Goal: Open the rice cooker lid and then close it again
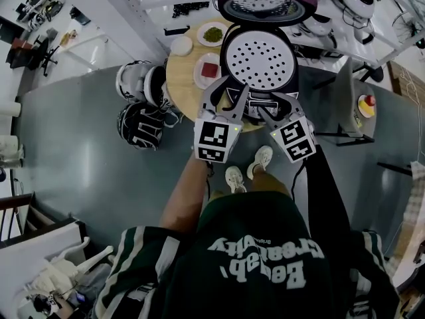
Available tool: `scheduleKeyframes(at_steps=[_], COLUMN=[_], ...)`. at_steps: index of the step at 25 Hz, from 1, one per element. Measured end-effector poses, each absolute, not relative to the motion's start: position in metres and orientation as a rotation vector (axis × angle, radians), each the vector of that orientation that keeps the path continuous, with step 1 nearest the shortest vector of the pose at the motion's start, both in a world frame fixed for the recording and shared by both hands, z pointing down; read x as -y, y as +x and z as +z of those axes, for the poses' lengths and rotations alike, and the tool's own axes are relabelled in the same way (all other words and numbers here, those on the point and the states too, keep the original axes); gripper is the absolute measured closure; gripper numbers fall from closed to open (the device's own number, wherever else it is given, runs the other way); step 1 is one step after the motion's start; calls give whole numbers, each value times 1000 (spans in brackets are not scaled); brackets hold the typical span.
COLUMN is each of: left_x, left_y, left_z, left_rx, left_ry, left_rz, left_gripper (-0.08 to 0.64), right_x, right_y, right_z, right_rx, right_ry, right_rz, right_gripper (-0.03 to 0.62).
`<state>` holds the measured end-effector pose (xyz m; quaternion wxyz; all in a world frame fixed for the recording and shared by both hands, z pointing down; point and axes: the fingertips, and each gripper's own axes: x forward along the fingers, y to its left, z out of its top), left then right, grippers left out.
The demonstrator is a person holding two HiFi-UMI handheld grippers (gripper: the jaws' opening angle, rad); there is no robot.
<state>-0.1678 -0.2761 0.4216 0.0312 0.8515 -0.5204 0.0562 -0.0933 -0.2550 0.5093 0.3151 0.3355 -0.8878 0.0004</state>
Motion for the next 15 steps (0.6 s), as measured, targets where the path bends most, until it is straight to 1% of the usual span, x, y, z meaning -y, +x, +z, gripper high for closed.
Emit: scheduleKeyframes(at_steps=[8,9,10,13,14,15], left_x=[279,281,284,293,297,301], left_y=[-164,-163,-162,-154,-153,-152], left_z=[431,432,432,430,428,425], left_rx=[1587,1594,1602,1602,1596,1594], left_ry=[2616,2617,2620,2627,2624,2620], left_rz=[198,205,214,242,247,253], left_gripper=[407,420,451,454,443,437], right_x=[257,258,258,257,257,260], right_y=[-96,-96,-96,-93,-90,-87], right_z=[509,509,509,506,505,503], right_rx=[2350,2357,2367,2419,2434,2442], right_ry=[891,888,882,846,834,827], right_rz=[-22,-26,-22,50,99,155], right_gripper=[383,385,383,382,382,365])
